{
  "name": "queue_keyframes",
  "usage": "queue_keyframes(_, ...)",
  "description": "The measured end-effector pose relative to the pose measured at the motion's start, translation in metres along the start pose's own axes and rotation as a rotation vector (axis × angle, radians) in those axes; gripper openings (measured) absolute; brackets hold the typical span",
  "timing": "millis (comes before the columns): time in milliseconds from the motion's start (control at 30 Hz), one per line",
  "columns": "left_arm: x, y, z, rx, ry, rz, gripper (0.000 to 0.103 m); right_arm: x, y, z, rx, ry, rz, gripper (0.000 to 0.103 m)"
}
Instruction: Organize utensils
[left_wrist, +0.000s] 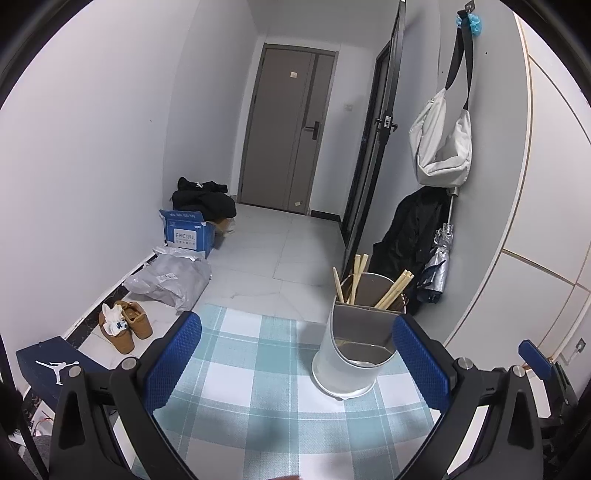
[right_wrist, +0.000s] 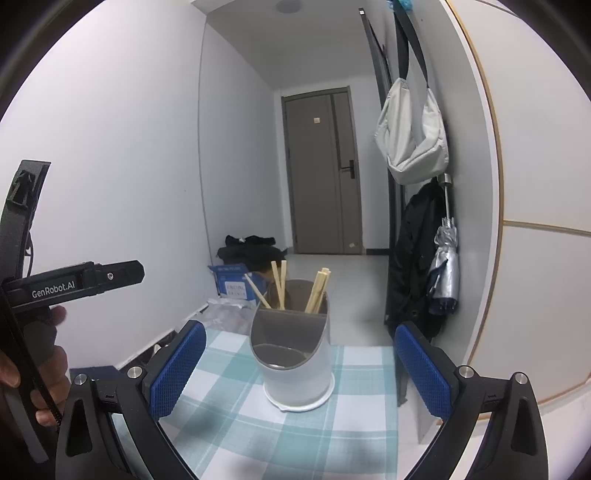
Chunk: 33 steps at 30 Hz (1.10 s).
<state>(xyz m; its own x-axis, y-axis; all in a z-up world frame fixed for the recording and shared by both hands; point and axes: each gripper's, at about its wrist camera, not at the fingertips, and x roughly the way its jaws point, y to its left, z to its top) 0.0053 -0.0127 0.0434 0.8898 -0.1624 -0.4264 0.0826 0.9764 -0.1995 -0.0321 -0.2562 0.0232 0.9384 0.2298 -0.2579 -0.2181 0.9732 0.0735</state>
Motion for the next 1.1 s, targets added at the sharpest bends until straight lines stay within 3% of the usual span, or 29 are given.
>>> queue_keyframes(533, 0.007, 0.003, -0.001, -0.018, 0.037, -0.029, 0.102, 0.001, 0.0, 0.0, 0.0, 0.001, 0.004, 0.103)
queue_keyframes(1100, 0.006, 0.012, 0.001, -0.04, 0.021, -0.001, 0.102, 0.006, -0.002, -0.003, 0.035, 0.033, 0.005, 0.103)
